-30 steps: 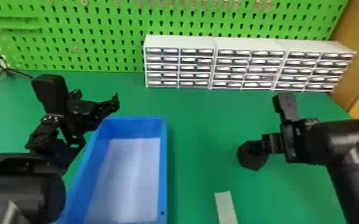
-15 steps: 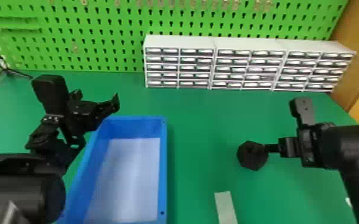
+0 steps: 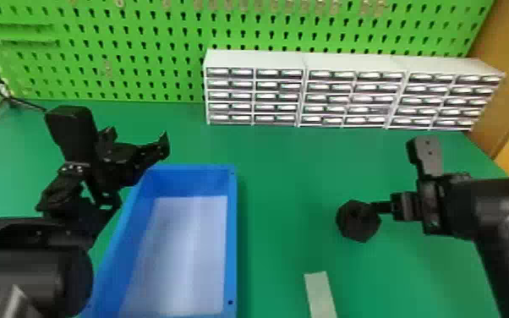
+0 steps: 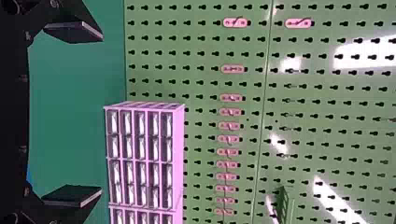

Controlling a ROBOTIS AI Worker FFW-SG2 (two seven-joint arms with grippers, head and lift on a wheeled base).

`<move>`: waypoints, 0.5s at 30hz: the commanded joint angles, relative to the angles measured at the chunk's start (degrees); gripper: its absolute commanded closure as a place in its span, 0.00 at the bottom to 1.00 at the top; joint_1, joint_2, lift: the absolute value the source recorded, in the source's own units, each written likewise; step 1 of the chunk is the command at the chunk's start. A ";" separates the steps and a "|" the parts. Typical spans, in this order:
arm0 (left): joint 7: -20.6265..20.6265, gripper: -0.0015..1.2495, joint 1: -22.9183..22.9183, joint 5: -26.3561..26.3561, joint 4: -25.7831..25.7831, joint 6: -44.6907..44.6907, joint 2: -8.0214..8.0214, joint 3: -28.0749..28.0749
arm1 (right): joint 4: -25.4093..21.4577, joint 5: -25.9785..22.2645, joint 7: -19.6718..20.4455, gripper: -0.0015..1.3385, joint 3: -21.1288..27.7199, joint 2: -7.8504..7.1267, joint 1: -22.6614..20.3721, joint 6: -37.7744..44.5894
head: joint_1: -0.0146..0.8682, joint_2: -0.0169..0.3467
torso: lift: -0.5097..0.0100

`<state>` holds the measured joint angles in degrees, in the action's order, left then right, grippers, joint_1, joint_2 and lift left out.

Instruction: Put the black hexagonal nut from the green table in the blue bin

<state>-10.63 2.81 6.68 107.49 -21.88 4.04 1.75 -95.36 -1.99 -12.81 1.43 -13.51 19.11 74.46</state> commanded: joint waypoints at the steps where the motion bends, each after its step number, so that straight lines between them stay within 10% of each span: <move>1: 0.00 0.10 0.00 0.00 0.00 0.00 0.00 0.01 | 1.58 1.02 -0.64 0.38 -0.90 0.24 0.93 -0.81 | 0.80 0.07 | 0.79; 15: -0.09 0.10 0.00 0.08 0.00 0.00 0.09 0.01 | 5.71 6.65 -4.86 0.38 -0.64 1.74 2.43 -3.18 | 0.80 0.07 | 0.79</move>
<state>-10.72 2.81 6.72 107.49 -21.88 4.05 1.75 -90.84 3.25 -17.22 0.50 -12.30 21.36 71.90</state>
